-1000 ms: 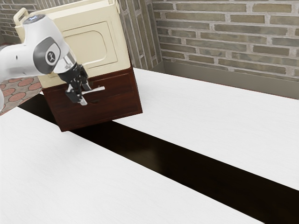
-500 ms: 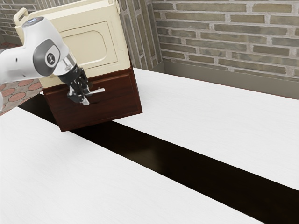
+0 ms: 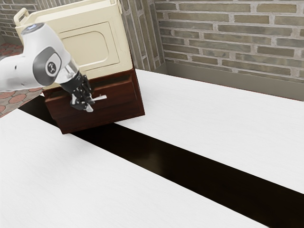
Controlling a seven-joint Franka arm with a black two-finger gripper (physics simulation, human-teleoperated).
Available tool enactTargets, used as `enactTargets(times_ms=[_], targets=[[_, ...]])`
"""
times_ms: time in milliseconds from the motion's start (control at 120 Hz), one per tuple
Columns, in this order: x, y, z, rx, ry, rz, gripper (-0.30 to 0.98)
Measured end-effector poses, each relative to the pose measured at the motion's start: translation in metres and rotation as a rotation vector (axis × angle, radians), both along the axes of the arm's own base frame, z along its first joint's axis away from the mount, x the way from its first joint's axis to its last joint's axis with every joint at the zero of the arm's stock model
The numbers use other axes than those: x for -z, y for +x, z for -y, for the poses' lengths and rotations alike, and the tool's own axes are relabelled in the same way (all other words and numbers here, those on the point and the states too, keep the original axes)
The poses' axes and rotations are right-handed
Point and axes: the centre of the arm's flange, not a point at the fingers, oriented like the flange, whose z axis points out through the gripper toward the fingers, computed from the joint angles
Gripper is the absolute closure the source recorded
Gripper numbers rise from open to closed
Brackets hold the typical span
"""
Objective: Pull the drawer handle with one arm to open the drawer
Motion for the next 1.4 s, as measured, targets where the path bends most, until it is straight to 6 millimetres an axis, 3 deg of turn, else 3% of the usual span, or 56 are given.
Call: enactTargets(times_ms=[458,1042,1400], targets=[[-0.009,-0.030,0.030,0.008,0.023,0.044,0.52],[-0.007,-0.067,0.058,-0.001,0.010,0.079,0.52],[-0.009,-0.079,0.080,0.017,0.016,0.100,0.52]])
